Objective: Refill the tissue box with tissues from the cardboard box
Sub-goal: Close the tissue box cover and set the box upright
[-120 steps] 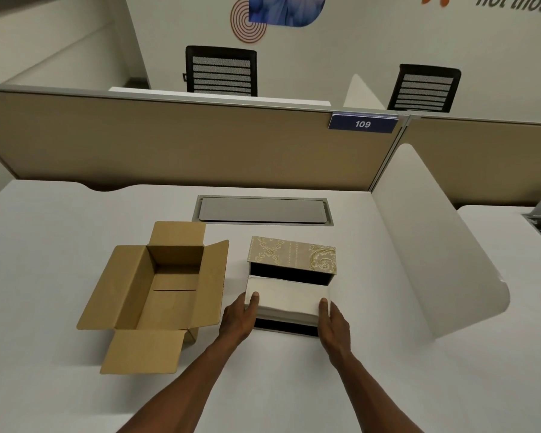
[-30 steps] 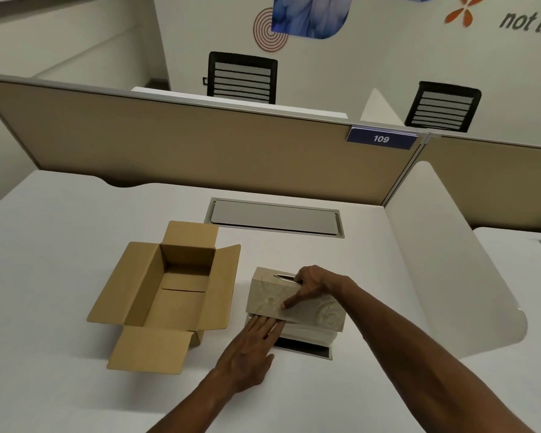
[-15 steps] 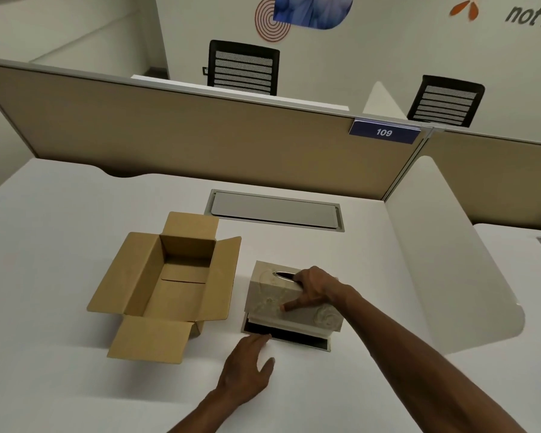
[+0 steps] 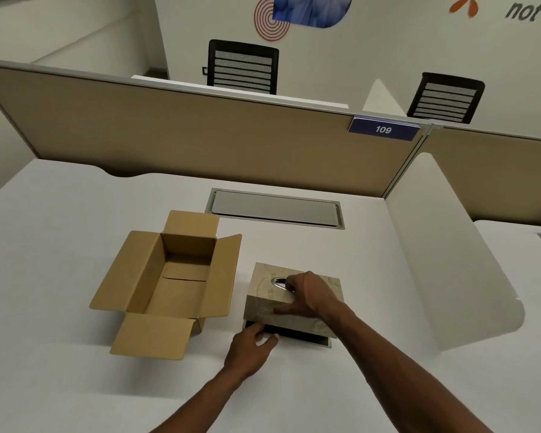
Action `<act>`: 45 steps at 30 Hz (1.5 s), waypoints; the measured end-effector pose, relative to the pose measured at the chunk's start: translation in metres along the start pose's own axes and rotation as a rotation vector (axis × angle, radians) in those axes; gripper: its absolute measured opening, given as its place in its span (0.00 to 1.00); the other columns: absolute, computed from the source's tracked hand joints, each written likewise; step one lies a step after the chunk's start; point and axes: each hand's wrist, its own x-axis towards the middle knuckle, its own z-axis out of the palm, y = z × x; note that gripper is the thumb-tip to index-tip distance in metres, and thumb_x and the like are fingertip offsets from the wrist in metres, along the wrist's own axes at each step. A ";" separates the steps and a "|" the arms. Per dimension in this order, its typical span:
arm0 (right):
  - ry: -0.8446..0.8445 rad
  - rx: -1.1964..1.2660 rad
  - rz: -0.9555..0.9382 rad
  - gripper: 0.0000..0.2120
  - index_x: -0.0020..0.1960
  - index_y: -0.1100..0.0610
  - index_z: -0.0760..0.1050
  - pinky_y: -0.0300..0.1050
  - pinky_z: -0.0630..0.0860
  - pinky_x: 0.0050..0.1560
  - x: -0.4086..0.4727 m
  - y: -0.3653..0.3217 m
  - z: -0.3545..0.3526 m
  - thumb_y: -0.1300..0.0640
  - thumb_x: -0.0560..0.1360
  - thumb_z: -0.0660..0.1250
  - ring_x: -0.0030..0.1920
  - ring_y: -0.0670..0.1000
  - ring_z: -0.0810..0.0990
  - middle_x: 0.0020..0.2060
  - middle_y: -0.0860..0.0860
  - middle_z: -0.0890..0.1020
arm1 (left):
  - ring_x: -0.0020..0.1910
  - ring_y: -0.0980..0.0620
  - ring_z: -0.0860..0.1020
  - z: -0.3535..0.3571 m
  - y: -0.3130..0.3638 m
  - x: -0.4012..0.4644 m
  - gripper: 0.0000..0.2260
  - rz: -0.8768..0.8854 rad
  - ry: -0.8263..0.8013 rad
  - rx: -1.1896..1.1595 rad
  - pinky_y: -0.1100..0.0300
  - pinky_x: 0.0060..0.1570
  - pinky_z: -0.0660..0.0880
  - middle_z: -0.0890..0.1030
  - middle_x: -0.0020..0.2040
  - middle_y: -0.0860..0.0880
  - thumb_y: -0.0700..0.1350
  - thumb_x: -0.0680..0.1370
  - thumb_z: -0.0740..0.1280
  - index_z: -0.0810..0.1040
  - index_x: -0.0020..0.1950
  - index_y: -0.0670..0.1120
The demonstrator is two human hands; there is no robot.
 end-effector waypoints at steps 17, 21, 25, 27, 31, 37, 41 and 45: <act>0.167 0.065 0.031 0.34 0.64 0.47 0.81 0.45 0.77 0.61 -0.029 -0.015 0.032 0.29 0.65 0.69 0.63 0.50 0.79 0.67 0.46 0.80 | 0.54 0.49 0.82 0.005 -0.003 -0.011 0.14 -0.120 0.248 0.018 0.60 0.53 0.76 0.85 0.56 0.47 0.50 0.77 0.72 0.83 0.60 0.45; 0.201 0.076 0.063 0.29 0.56 0.53 0.82 0.45 0.77 0.58 -0.035 -0.019 0.039 0.31 0.66 0.71 0.62 0.52 0.79 0.64 0.49 0.80 | 0.56 0.47 0.81 -0.001 -0.004 -0.009 0.16 -0.156 0.314 0.001 0.55 0.58 0.77 0.85 0.57 0.45 0.49 0.77 0.72 0.82 0.61 0.43; 0.224 0.062 0.057 0.30 0.60 0.53 0.81 0.46 0.77 0.60 -0.038 -0.021 0.046 0.33 0.68 0.70 0.64 0.53 0.78 0.66 0.51 0.79 | 0.69 0.43 0.74 -0.008 -0.006 -0.008 0.32 -0.171 0.316 -0.029 0.48 0.68 0.73 0.75 0.71 0.43 0.52 0.76 0.73 0.67 0.77 0.45; 0.235 0.042 0.044 0.33 0.65 0.54 0.79 0.47 0.76 0.64 -0.042 -0.022 0.052 0.33 0.69 0.68 0.66 0.54 0.77 0.68 0.51 0.78 | 0.73 0.43 0.70 -0.011 -0.005 -0.007 0.38 -0.131 0.276 -0.064 0.45 0.71 0.71 0.70 0.76 0.44 0.54 0.75 0.74 0.60 0.80 0.48; 0.327 0.155 0.021 0.35 0.69 0.56 0.77 0.48 0.71 0.70 -0.052 -0.017 0.065 0.34 0.71 0.68 0.69 0.56 0.75 0.69 0.53 0.78 | 0.72 0.46 0.71 -0.015 0.003 -0.005 0.37 0.003 0.136 -0.164 0.46 0.71 0.71 0.70 0.76 0.48 0.62 0.75 0.69 0.60 0.79 0.53; 0.434 0.291 0.030 0.35 0.71 0.56 0.75 0.47 0.71 0.71 -0.068 -0.007 0.078 0.35 0.72 0.69 0.71 0.54 0.73 0.70 0.53 0.75 | 0.70 0.45 0.73 -0.017 0.011 -0.003 0.35 -0.006 0.134 -0.125 0.47 0.69 0.73 0.73 0.74 0.48 0.69 0.75 0.58 0.62 0.78 0.55; 0.674 0.328 0.150 0.34 0.70 0.55 0.76 0.55 0.71 0.72 -0.087 0.003 0.089 0.35 0.72 0.71 0.75 0.56 0.69 0.72 0.55 0.74 | 0.72 0.44 0.71 -0.018 0.011 -0.001 0.34 -0.034 0.127 -0.074 0.44 0.70 0.71 0.71 0.75 0.48 0.69 0.76 0.55 0.62 0.79 0.55; 0.627 0.619 0.532 0.42 0.80 0.53 0.62 0.54 0.63 0.76 -0.098 0.016 0.094 0.31 0.74 0.66 0.80 0.55 0.60 0.79 0.55 0.64 | 0.71 0.43 0.73 -0.018 0.010 0.000 0.35 -0.053 0.120 -0.060 0.43 0.69 0.72 0.74 0.73 0.47 0.70 0.75 0.51 0.65 0.77 0.53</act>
